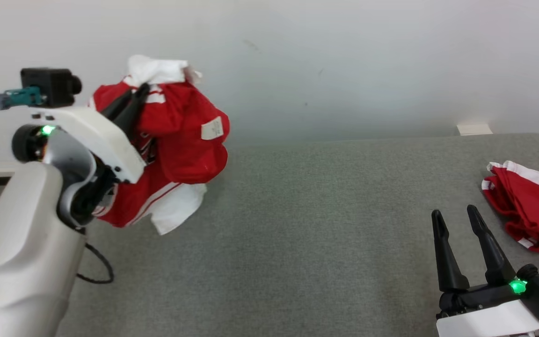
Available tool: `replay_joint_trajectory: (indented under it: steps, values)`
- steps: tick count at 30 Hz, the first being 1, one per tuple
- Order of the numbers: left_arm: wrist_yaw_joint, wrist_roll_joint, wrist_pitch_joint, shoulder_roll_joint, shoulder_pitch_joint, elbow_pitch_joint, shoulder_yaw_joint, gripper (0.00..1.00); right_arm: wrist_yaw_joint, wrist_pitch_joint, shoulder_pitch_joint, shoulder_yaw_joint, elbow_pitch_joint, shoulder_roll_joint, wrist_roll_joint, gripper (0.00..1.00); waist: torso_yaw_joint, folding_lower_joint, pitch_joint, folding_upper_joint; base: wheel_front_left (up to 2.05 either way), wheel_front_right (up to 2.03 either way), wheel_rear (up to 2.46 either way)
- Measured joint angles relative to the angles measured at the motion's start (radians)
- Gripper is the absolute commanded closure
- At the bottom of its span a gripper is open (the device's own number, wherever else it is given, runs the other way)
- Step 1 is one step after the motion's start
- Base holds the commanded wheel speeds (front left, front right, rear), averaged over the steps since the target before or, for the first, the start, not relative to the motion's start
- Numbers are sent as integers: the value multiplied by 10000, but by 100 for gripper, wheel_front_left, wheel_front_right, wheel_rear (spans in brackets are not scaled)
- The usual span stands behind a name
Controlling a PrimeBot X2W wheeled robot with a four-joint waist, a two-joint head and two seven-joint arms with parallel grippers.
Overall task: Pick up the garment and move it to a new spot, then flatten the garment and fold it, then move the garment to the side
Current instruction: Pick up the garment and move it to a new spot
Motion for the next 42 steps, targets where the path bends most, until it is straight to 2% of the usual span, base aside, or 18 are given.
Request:
replay_joint_trajectory:
  steps: [8,13,17,20,26,27,28,29,37,40,42]
  values:
    - [94,-495,293,-575,570,-2863,-587,100,0,0,165,-401,-274,-38,-15,0,-624,0,-207,0,0,0,0]
    - [349,-462,102,-1296,1492,-3256,-1233,100,0,0,299,-508,-259,-71,-17,0,-910,0,-175,0,0,0,0]
    - [537,-316,-548,-2054,2520,-2401,-1845,100,0,0,298,-449,-201,-77,-15,0,-1093,1,-76,0,0,0,0]
    - [621,40,-1229,-2589,2913,-1124,-2303,100,0,0,286,-378,-81,-111,-15,0,-1169,1,12,0,0,0,0]
    - [387,686,-2725,-3120,3053,1607,-3173,100,0,0,101,-73,90,-105,-15,0,-1288,1,129,0,0,0,0]
    - [337,717,-2953,-3179,3048,1925,-3292,54,0,0,98,-36,132,-107,-15,0,-1300,1,133,1,0,0,0]
    - [276,704,-3116,-3237,3031,2174,-3367,4,0,0,98,-29,163,-113,-15,0,-1298,1,134,0,0,0,0]
    - [240,646,-3287,-3279,2989,2353,-3438,0,0,0,97,-36,176,-123,-13,0,-1283,1,133,0,0,0,0]
    - [88,428,-4360,-3359,2326,2433,-3521,0,0,0,141,-176,203,-203,-13,0,-945,1,37,0,0,0,0]
    - [125,399,-4585,-3124,2271,1946,-3242,0,0,0,207,-219,167,-203,-13,0,-781,1,-5,1,0,0,0]
    - [309,443,-4665,-2800,2300,1526,-3028,0,0,0,302,-222,163,-199,-13,0,-665,1,-26,0,0,0,0]
